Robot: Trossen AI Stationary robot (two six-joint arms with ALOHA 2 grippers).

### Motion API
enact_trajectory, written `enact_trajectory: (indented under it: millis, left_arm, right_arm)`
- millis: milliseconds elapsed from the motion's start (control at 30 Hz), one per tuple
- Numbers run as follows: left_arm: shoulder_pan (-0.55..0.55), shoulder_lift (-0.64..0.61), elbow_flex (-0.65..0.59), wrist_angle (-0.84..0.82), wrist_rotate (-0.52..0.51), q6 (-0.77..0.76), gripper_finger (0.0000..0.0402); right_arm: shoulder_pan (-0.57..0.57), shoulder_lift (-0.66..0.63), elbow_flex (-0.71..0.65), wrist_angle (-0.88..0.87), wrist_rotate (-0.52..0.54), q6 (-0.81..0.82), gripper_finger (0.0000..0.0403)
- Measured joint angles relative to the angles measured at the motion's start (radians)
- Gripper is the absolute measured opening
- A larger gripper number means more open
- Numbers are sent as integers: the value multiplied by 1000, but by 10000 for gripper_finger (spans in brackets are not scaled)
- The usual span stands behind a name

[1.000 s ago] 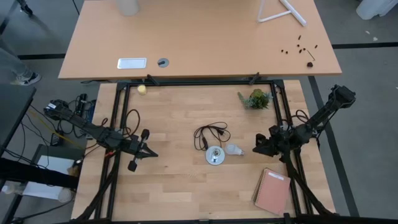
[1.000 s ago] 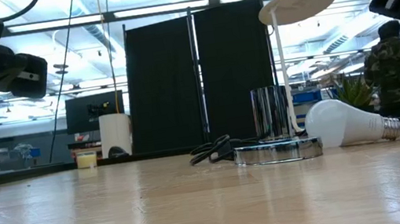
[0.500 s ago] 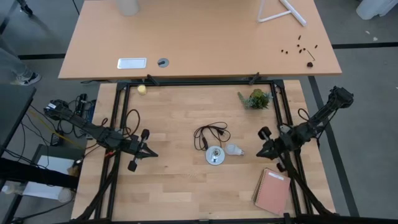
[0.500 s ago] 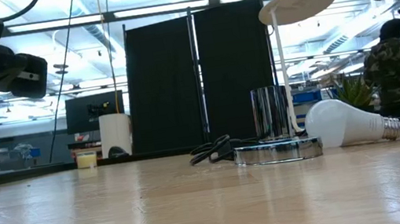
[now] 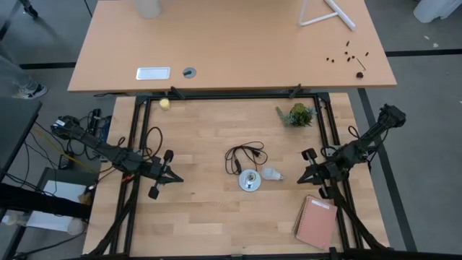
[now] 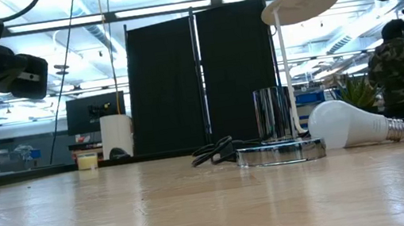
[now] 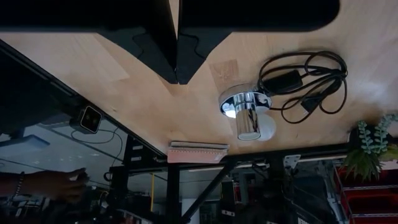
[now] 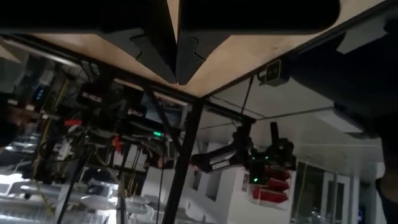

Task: Screw lightbulb
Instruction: Return to Home Position

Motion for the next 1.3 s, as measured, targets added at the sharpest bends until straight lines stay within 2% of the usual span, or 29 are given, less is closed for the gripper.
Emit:
enact_trajectory:
  millis: [300,667,1300]
  left_arm:
    - [0,0,0,0,0,0,10]
    - [0,0,0,0,0,0,10]
    - [0,0,0,1,0,0,10]
  right_arm:
    - [-44,-107,0,-87,-19,106,18]
    - [-99,-319,0,-86,-19,108,18]
    - [-112,-315,0,-64,-18,108,18]
